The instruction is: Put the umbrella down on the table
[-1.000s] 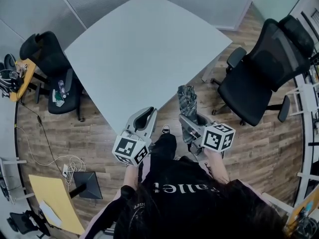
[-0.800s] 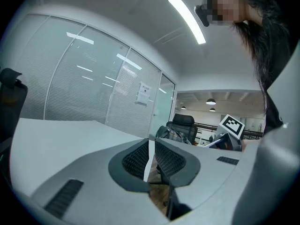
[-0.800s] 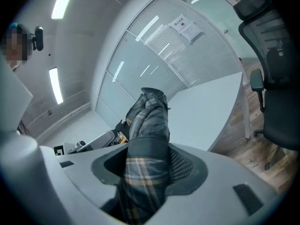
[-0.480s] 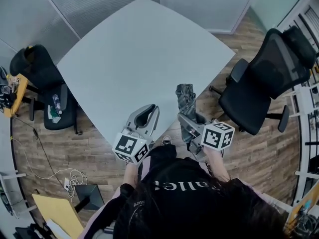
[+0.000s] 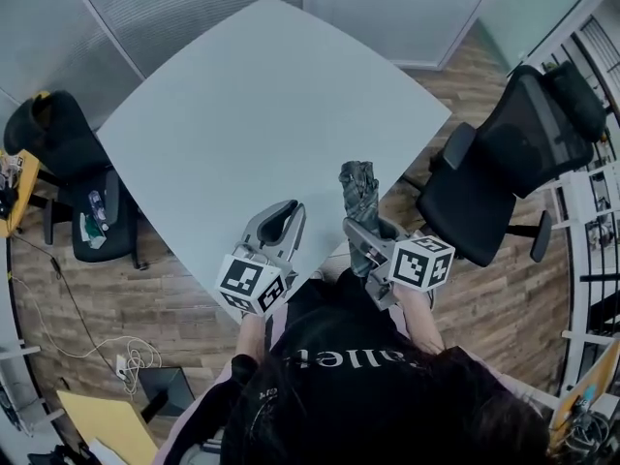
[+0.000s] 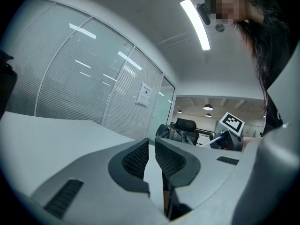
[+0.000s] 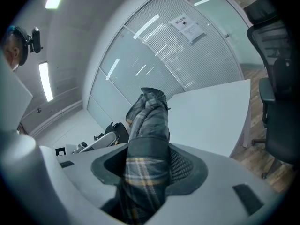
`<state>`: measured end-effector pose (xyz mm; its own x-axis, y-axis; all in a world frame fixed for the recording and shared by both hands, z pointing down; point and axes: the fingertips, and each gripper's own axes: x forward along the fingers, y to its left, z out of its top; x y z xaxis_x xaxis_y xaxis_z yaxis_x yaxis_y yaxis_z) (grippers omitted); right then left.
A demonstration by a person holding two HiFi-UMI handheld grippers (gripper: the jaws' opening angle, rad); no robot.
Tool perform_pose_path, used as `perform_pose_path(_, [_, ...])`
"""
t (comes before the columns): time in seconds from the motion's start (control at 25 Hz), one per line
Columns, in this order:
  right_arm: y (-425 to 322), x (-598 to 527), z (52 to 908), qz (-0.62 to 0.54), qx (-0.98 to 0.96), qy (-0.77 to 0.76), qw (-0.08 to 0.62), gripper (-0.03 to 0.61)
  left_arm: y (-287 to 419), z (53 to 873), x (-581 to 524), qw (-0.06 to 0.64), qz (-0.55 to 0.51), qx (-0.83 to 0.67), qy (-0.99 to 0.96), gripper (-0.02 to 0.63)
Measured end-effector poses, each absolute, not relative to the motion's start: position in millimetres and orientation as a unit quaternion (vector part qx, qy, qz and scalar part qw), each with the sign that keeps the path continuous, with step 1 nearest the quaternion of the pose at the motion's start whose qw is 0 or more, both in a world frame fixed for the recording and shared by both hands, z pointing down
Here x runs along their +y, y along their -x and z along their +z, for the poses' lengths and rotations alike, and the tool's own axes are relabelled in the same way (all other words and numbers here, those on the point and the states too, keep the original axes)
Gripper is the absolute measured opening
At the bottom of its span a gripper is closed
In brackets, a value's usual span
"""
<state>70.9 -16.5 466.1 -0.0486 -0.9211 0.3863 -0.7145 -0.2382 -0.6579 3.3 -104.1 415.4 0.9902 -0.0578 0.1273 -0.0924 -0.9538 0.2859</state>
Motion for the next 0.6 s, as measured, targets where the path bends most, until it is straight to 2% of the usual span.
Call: perform_pose_path(0.6, [-123,-62,485,-0.42,0.636,0.637,0.111,0.232,-21,431,-138,0.146,0.069,-0.119,-0.98,0.057])
